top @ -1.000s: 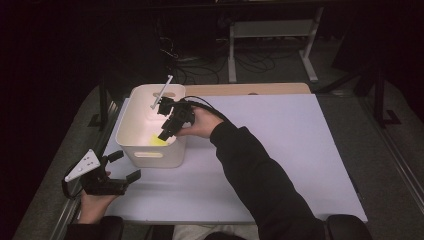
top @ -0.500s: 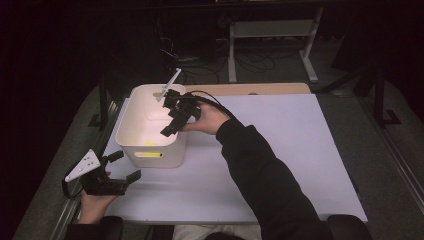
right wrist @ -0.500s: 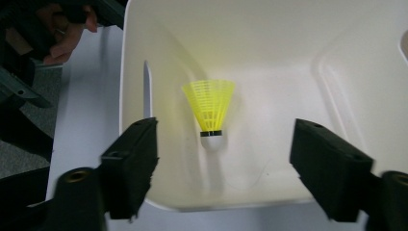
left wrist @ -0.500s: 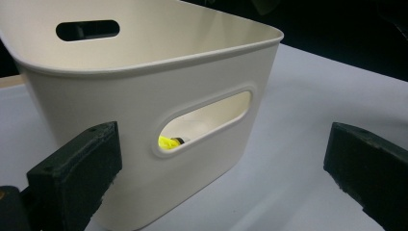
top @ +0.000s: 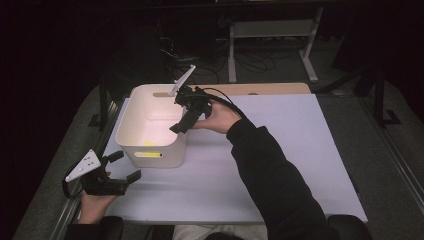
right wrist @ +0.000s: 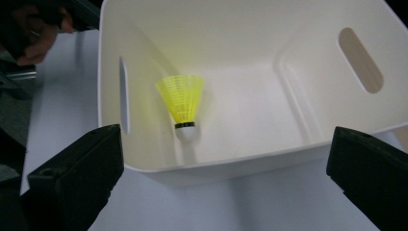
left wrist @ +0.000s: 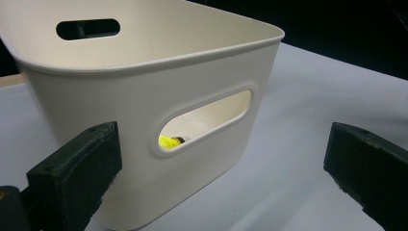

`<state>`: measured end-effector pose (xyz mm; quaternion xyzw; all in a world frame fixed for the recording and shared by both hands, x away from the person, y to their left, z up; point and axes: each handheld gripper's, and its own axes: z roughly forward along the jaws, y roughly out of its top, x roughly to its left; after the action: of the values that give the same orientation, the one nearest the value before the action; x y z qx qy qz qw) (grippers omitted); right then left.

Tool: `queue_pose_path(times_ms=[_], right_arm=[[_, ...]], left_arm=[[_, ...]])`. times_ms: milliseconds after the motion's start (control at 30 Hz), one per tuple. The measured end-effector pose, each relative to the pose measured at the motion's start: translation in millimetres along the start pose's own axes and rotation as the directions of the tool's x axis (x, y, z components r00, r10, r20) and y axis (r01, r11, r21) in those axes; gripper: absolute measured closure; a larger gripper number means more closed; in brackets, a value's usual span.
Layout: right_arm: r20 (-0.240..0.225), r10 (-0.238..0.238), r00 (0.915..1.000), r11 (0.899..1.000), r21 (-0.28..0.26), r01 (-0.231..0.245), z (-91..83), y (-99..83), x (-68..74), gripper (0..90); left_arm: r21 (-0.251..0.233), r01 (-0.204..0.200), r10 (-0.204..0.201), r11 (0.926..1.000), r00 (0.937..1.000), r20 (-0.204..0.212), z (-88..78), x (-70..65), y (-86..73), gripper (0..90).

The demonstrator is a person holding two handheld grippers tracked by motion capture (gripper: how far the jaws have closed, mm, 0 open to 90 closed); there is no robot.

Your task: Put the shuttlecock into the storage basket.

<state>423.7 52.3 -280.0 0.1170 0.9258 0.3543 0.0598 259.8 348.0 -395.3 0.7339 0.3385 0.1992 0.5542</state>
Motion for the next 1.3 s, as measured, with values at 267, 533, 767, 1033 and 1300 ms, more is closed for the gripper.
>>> queue_pose_path(times_ms=[267,533,767,1033,1300], right_arm=[[0.013,0.006,0.9999,1.000,-0.023,-0.005,-11.2,-10.1,-1.8,0.0],[0.026,0.029,0.9993,0.999,-0.046,-0.028,-19.5,-23.3,-4.8,0.0],[0.039,0.031,0.9988,0.998,-0.059,-0.029,-28.7,-34.6,-4.6,0.0],[0.056,0.063,0.9964,0.996,-0.068,-0.059,-37.7,-55.3,-8.1,0.0],[0.068,0.110,0.9916,0.991,-0.079,-0.105,-46.3,-76.3,-14.3,0.0]], left_arm=[[-0.002,0.001,-0.001,1.0000,1.0000,0.000,0.0,-0.1,0.0,0.0],[-0.002,0.000,0.000,1.0000,1.0000,0.000,0.1,0.0,0.1,0.0],[0.001,-0.001,0.001,1.0000,1.0000,0.000,0.3,0.0,0.1,0.0],[0.001,0.001,-0.001,1.0000,1.0000,-0.005,0.2,-0.3,0.1,0.0],[0.003,0.000,0.000,1.0000,1.0000,-0.002,0.4,-0.2,0.1,0.0]])
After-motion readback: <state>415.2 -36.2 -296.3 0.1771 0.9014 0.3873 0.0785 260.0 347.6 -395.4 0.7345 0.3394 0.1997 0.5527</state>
